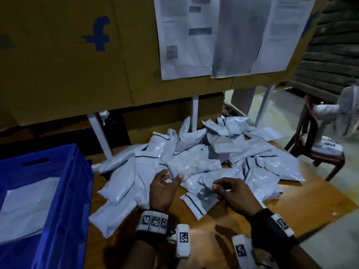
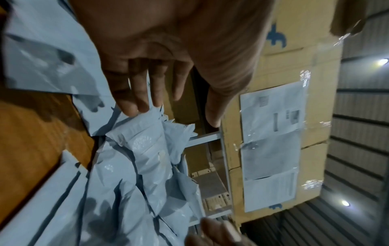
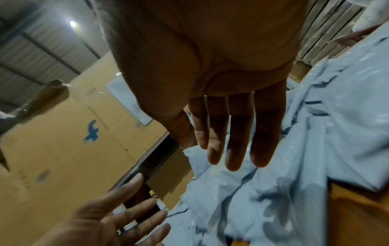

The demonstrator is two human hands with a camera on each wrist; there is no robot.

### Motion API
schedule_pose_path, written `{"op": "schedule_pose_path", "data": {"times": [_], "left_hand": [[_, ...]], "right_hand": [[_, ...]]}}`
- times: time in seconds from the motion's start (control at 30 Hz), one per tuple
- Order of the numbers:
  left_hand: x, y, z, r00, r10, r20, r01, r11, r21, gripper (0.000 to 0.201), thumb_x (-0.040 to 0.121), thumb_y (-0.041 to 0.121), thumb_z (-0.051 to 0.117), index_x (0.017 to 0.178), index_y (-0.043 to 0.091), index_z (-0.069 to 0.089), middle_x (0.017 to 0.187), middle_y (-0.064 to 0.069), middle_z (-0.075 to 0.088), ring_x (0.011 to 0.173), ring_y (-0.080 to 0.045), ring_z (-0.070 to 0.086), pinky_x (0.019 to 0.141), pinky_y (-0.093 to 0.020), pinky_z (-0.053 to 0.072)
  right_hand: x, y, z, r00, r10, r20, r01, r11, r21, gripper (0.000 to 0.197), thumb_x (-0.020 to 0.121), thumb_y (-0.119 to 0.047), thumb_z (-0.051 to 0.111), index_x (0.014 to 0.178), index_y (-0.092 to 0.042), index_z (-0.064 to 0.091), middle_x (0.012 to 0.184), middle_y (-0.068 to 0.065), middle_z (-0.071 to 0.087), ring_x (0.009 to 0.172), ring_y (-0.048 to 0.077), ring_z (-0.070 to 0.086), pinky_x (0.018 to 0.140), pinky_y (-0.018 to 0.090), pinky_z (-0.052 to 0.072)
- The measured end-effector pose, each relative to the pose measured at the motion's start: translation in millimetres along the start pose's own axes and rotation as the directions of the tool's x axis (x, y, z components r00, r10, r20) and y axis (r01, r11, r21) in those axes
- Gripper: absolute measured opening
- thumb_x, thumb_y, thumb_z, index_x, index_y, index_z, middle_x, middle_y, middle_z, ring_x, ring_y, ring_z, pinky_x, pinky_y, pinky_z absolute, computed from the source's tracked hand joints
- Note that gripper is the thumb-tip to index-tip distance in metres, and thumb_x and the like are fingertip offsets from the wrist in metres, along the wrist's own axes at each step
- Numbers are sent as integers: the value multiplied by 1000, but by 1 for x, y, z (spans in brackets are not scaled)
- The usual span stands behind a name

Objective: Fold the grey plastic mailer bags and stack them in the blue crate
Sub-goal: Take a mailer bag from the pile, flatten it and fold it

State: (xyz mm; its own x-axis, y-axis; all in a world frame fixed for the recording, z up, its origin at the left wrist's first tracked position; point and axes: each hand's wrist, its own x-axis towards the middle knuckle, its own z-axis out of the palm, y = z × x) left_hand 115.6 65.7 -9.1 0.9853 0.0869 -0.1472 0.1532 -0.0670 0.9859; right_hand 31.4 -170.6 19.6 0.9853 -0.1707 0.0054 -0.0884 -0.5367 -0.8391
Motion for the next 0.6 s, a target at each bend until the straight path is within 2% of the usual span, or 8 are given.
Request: {"op": "schedule_pose_path", "data": {"times": [0.1,0.23,0.27,0.33,0.4,0.47,0.53,0.6], "left_hand": [[41,-1,22,998,-29,-60,40,982,187,95,67,56,90,144,16,50,142,-8,58,126,-25,59,110,-43,46],[63,-6,42,981,-87,-176,124,970,208,90,73,51,88,144,14,48,131,-10,66,124,-29,60,104,-35,44],[65,-7,46,979,-66,-192,112,964,240,77,73,50,88,134,14,58,122,-10,70,118,-29,63,100,-34,46],[66,-11,51,979,21,-204,41,955,292,36,74,44,89,84,17,68,90,-8,74,95,-33,68,81,-33,50],[60,-12,55,970,69,-234,-6,967,256,50,76,34,89,56,19,46,55,3,57,69,-36,61,65,-29,41],[49,-5,53,964,73,-255,-18,978,210,43,79,30,87,61,18,50,58,8,55,69,-33,62,66,-25,42],[26,8,44,963,90,-256,-48,985,165,27,83,28,84,84,12,62,78,2,67,80,-25,68,67,-17,47],[1,17,29,956,151,-253,-121,984,129,31,84,26,82,99,6,64,89,2,71,82,-15,70,70,-11,51]], "right_hand": [[37,5,-2,1000,5,-24,-4,1000,24,14,93,-39,74,94,-25,77,85,-7,77,82,8,74,76,39,59],[65,16,0,998,66,22,-67,996,54,9,93,-33,74,90,-24,76,82,-4,77,75,11,75,69,37,59],[70,18,-1,997,74,32,-76,996,47,10,93,-31,74,90,-23,76,82,-4,77,74,10,75,67,35,59],[77,22,-5,994,84,70,-89,994,61,9,95,-25,71,90,-19,77,83,-2,77,73,10,75,65,32,58],[82,26,-9,993,65,95,-72,995,74,14,96,-18,66,88,-19,77,85,-2,78,73,11,76,67,33,59],[86,32,-14,995,26,93,-33,997,76,19,95,-17,64,84,-21,78,84,-3,77,72,12,75,69,36,60],[87,40,-21,996,-2,89,-7,995,103,12,92,-26,70,83,-23,78,84,-7,75,73,11,74,70,38,60],[82,50,-25,996,-28,79,17,991,136,14,89,-38,74,90,-25,78,87,-9,74,79,11,73,73,39,60]]}}
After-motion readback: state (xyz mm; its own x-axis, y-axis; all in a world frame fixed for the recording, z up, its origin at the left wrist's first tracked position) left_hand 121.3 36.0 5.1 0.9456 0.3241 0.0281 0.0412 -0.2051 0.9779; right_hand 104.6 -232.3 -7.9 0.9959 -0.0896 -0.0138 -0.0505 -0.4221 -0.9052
